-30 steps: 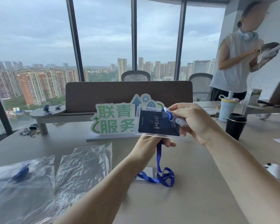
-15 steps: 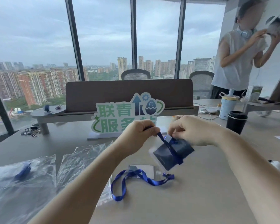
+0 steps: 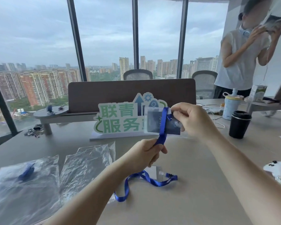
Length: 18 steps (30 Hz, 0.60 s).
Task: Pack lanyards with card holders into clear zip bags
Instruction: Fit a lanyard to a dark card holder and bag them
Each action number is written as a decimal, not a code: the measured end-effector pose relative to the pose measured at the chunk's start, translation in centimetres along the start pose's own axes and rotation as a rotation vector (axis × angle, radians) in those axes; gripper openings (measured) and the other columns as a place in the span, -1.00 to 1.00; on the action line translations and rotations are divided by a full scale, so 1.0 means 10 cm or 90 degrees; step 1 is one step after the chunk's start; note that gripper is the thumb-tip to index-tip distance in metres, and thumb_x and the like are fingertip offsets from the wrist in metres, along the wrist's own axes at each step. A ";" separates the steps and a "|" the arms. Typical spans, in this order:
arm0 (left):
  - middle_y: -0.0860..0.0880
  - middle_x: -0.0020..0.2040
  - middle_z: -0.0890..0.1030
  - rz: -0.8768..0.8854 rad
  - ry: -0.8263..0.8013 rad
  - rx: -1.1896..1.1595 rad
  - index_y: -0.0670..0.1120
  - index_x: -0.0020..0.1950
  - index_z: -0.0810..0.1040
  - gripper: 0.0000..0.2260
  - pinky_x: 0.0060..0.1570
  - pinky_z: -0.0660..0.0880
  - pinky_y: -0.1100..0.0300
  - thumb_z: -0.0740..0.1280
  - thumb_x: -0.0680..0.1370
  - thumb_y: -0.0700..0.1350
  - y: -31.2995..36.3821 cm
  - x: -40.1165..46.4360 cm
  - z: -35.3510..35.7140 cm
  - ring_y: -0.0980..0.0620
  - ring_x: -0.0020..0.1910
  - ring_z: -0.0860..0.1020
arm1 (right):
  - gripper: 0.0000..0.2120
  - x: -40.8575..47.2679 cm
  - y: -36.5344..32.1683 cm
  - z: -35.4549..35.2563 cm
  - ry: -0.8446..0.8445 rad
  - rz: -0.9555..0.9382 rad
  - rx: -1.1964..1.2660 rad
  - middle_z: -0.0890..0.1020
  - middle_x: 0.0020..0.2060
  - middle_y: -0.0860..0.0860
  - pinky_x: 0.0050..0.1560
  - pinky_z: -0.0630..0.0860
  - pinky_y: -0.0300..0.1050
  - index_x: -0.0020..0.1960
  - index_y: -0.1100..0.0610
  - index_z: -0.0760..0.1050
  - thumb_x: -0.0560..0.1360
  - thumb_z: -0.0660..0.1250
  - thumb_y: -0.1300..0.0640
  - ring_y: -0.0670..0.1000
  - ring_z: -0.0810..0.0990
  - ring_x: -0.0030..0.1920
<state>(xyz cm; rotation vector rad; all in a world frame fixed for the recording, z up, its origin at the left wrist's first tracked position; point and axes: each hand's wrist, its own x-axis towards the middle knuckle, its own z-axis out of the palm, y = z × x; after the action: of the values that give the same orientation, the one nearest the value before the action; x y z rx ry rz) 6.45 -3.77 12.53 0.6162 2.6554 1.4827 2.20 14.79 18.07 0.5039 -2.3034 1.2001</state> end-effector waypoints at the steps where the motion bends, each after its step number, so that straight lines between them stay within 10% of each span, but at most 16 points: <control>1: 0.02 -0.38 0.48 0.010 -0.004 0.057 -0.10 -0.07 0.58 -0.77 -0.32 0.42 0.18 0.16 0.62 -0.11 0.02 -0.01 -0.04 0.04 -0.42 0.42 | -0.84 0.00 0.02 -0.01 -0.010 -0.024 -0.094 0.65 -0.29 -0.20 -0.20 0.52 -0.15 -0.04 -0.06 0.64 0.57 0.30 0.14 -0.16 0.57 -0.33; 4: 0.04 -0.35 0.57 0.068 0.048 0.171 -0.08 -0.12 0.61 -0.83 -0.27 0.48 0.24 0.27 0.58 -0.07 0.07 -0.02 -0.20 0.11 -0.41 0.48 | -0.84 -0.04 0.05 -0.08 -0.141 -0.025 -0.252 0.64 -0.34 -0.19 -0.14 0.54 -0.02 -0.12 -0.14 0.59 0.56 0.28 0.06 -0.05 0.58 -0.26; 8: 0.00 -0.21 0.60 0.145 0.170 0.123 -0.04 -0.18 0.68 -0.97 -0.16 0.48 0.27 0.46 0.44 -0.10 0.07 0.03 -0.28 0.11 -0.24 0.54 | -0.84 -0.12 0.00 -0.13 -0.417 0.062 -0.062 0.61 -0.43 -0.15 -0.31 0.54 -0.15 -0.02 -0.01 0.65 0.59 0.29 0.15 -0.03 0.55 -0.36; 13: -0.11 -0.28 0.61 0.012 0.156 -0.216 -0.15 -0.27 0.57 -0.89 -0.40 0.46 0.27 0.48 0.40 -0.21 0.02 0.02 -0.17 0.09 -0.37 0.53 | -0.85 -0.15 0.05 -0.12 -0.457 0.105 0.058 0.65 -0.30 0.04 -0.21 0.55 0.00 0.02 0.10 0.65 0.58 0.30 0.23 0.14 0.57 -0.26; 18: -0.12 -0.33 0.61 -0.033 0.168 -0.209 -0.21 -0.23 0.56 -0.87 -0.44 0.45 0.31 0.50 0.38 -0.25 0.00 0.02 -0.10 0.08 -0.44 0.53 | -0.81 -0.24 0.04 -0.02 -0.445 0.104 0.040 0.70 -0.23 0.05 -0.13 0.51 -0.07 -0.04 0.09 0.69 0.58 0.29 0.18 -0.01 0.58 -0.23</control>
<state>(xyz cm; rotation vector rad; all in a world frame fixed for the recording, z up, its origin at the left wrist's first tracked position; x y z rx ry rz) 6.06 -4.55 13.13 0.3446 2.4838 2.0493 4.00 15.41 16.53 0.8831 -2.9390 1.3223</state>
